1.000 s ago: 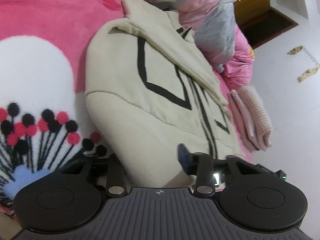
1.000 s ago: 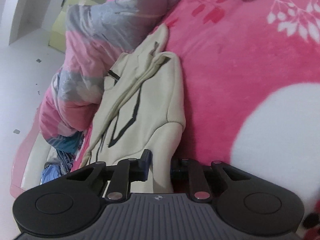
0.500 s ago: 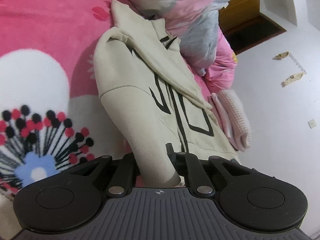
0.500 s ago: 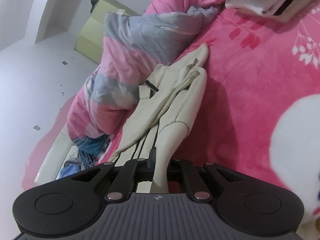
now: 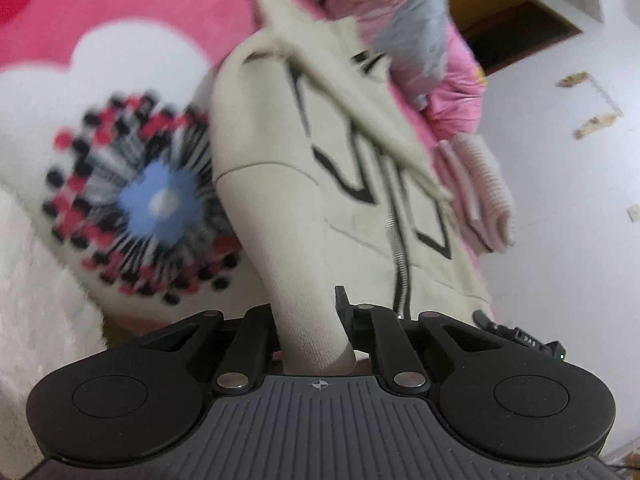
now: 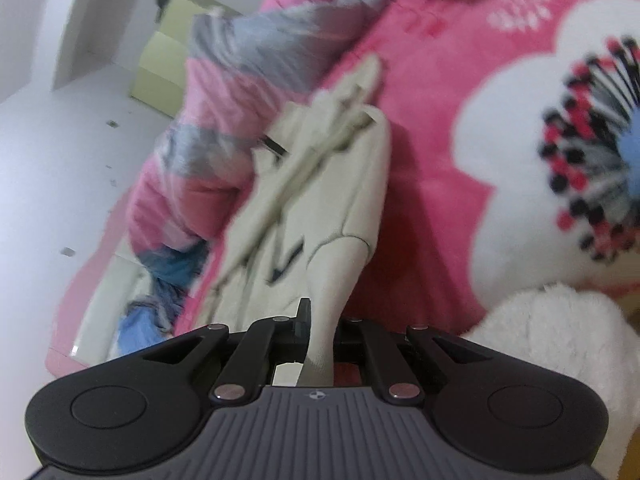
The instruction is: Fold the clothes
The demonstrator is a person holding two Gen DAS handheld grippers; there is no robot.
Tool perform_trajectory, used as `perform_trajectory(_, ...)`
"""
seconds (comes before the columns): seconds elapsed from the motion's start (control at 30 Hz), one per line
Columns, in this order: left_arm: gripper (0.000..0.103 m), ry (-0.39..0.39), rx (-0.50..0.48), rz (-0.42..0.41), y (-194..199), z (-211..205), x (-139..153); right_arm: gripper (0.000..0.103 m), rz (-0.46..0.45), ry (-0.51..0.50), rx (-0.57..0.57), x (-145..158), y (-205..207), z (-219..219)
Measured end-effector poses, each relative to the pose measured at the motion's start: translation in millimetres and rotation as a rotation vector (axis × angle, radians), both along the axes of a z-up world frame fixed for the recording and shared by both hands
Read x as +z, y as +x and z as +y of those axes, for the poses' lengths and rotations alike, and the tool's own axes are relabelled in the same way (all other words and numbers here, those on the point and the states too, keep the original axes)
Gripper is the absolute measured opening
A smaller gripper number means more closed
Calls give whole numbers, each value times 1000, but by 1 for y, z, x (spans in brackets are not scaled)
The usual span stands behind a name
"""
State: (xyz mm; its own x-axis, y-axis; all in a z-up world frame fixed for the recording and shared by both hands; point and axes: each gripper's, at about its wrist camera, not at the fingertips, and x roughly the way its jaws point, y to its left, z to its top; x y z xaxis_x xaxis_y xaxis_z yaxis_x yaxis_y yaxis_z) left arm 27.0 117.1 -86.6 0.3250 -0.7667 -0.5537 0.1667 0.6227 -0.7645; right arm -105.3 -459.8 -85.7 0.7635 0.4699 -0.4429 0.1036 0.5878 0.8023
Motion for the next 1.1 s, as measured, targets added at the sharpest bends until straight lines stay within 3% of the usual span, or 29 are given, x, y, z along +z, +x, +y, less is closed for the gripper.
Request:
perform_trajectory(0.03, 14, 3, 5, 9, 1, 0, -3, 7, 26, -13, -11, -3, 1, 0)
perform_trajectory(0.1, 31, 23, 7, 12, -2, 4, -5, 19, 48, -59, -26, -3, -1, -1)
perform_trajectory(0.17, 36, 38, 7, 8, -8, 13, -3, 26, 54, -133, -64, 4, -10, -5)
perform_trajectory(0.3, 37, 53, 24, -13, -21, 37, 2, 28, 23, -230, -166, 23, -33, -17)
perform_trajectory(0.4, 37, 13, 72, -86, -27, 57, 16, 28, -24, -274, -192, 36, -40, -15)
perform_trajectory(0.57, 42, 18, 82, -245, -16, 42, 42, 27, -119, -364, -53, 50, -8, 32)
perform_trajectory(0.7, 42, 135, 32, -366, 0, -6, 49, 25, -182, -468, 45, 54, 27, 79)
perform_trajectory(0.8, 42, 335, -10, -473, 4, -44, 33, 25, -187, -574, 64, 39, 43, 100)
perform_trajectory(0.87, 43, 446, -24, -516, 6, -61, 16, 24, -143, -660, 86, 16, 52, 107)
perform_trajectory(0.93, 43, 432, -2, -532, 1, -55, 12, 24, -146, -685, 93, 2, 52, 108)
perform_trajectory(1.0, 43, 397, -3, -506, 3, -48, 20, 24, -126, -652, 84, 12, 53, 102)
perform_trajectory(1.1, 44, 311, 18, -504, 13, -39, 31, 24, -203, -643, 30, 28, 51, 95)
